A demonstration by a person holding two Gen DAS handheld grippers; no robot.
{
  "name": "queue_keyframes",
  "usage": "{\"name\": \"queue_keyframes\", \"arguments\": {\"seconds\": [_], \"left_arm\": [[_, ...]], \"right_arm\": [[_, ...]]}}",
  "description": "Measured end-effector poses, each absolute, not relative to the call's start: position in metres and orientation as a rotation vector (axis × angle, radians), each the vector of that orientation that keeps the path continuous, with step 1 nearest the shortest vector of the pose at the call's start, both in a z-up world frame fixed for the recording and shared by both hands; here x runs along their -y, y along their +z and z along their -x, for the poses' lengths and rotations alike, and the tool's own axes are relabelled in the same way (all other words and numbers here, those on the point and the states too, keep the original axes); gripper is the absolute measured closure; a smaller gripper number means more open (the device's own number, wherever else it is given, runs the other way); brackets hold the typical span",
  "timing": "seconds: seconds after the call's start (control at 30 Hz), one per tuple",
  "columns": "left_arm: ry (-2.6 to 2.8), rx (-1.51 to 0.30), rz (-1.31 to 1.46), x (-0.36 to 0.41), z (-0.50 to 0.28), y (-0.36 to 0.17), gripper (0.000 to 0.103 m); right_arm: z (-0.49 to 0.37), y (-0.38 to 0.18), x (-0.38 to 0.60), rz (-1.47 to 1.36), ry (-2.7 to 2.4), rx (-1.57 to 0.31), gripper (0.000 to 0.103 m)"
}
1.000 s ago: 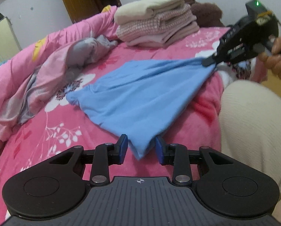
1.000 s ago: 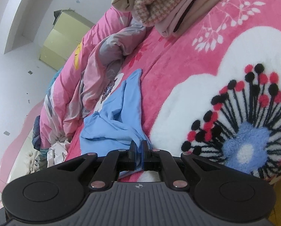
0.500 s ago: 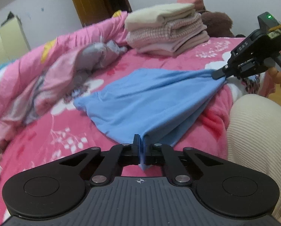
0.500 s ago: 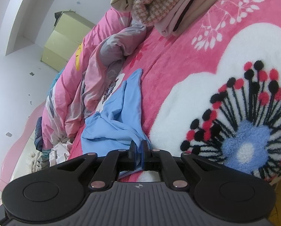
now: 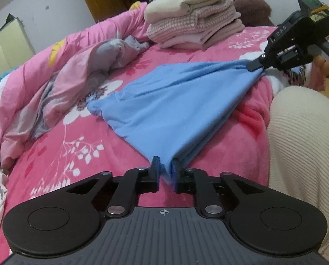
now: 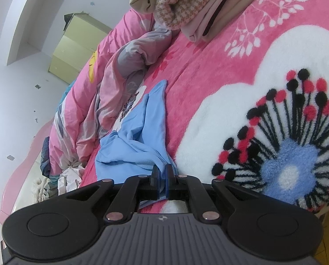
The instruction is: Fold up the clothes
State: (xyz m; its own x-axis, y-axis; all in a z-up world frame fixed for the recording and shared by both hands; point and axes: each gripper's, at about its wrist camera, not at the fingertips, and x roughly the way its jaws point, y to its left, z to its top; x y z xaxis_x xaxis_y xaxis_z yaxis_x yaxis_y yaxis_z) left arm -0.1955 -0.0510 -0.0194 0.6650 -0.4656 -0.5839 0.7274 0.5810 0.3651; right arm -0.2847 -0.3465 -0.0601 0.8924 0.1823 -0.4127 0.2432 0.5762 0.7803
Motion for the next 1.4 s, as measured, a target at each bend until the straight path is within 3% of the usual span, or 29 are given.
{"name": "queue_keyframes", "arguments": {"seconds": [0.1, 0.27, 0.33, 0.4, 0.47, 0.6, 0.8, 1.4], "left_arm": [[-0.716, -0.486, -0.633, 0.051, 0.195, -0.024, 0.078], [-0.71, -0.526, -0.57, 0.047, 0.188, -0.025, 0.077], [-0.715, -0.55, -0.511, 0.044, 0.183, -0.023, 0.081], [-0.73, -0.577, -0.456, 0.04, 0.18, -0.022, 0.099], [-0.746, -0.617, -0.375, 0.036, 0.176, -0.015, 0.102], [-0.78, -0.694, -0.218, 0.022, 0.163, 0.007, 0.102], [-0.765, -0.752, -0.304, 0.027, 0.16, -0.014, 0.103], [-0.799, -0.708, -0.254, -0.002, 0.161, -0.001, 0.097]], "right_arm": [[0.285, -0.061, 0.346, -0.969, -0.037, -0.485, 0.099], [0.285, -0.061, 0.346, -0.969, -0.038, -0.484, 0.099], [0.285, -0.061, 0.346, -0.972, -0.037, -0.482, 0.099], [0.285, -0.062, 0.346, -0.973, -0.037, -0.482, 0.099], [0.285, -0.062, 0.346, -0.974, -0.037, -0.483, 0.099], [0.285, -0.061, 0.346, -0.968, -0.039, -0.484, 0.099], [0.285, -0.062, 0.346, -0.967, -0.04, -0.478, 0.099], [0.283, -0.059, 0.343, -0.952, -0.047, -0.479, 0.099]]}}
